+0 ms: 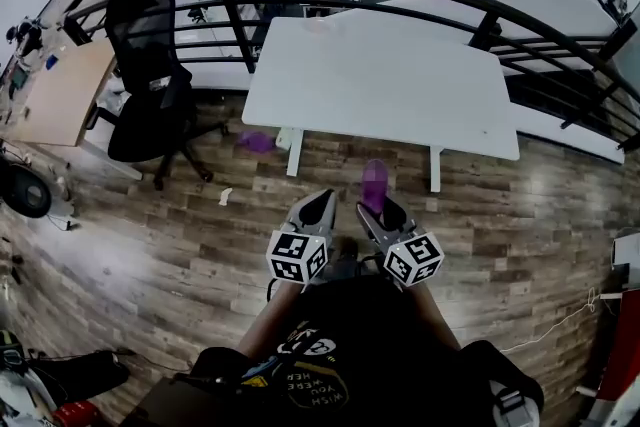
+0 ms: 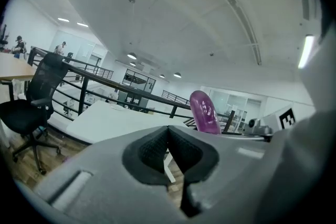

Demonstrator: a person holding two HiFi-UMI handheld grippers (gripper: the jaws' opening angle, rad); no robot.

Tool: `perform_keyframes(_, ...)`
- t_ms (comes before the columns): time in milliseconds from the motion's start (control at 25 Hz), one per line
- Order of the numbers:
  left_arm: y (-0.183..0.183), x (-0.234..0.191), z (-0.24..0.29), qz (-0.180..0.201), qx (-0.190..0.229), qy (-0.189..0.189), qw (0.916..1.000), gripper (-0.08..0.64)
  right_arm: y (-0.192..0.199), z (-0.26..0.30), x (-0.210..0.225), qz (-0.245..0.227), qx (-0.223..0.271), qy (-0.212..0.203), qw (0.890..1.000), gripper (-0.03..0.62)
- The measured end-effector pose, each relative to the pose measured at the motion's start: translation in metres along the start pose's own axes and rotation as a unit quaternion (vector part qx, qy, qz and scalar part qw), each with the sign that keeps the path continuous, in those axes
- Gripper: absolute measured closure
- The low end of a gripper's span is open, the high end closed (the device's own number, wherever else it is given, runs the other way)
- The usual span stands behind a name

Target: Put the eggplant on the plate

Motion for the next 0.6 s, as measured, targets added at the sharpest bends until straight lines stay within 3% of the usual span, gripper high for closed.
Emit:
perform_keyframes(120,-0.016,0.003,0.040,0.028,-0.005,0.006,0.9996,0.555,-0.012,0.017,0.030,0.002,-0.005,-0.011,1.000,0.393)
perform_keyframes(360,-0.027,0.011,0.094,0.044,-0.018,-0.002,0.9989,0.555,-0.028,0.039,0.074,0.008,-0.018,-0.042,0.999,0.393)
perform_keyframes(600,-0.028,-0.015,0.117,0.031,-0.031,-0.028,0.9987,0.555,-0.035,0.067,0.096,0.009,-0.029,-0.058,0.998,0.392)
Point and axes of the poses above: the fingertips, and each gripper's own axes: z forward along the fingers, x to its right, y out of its underside, the point moved 4 cm from there along -z, backward along the fingers, and after that the axes turned 2 degrees about y, right-handed, at the moved point
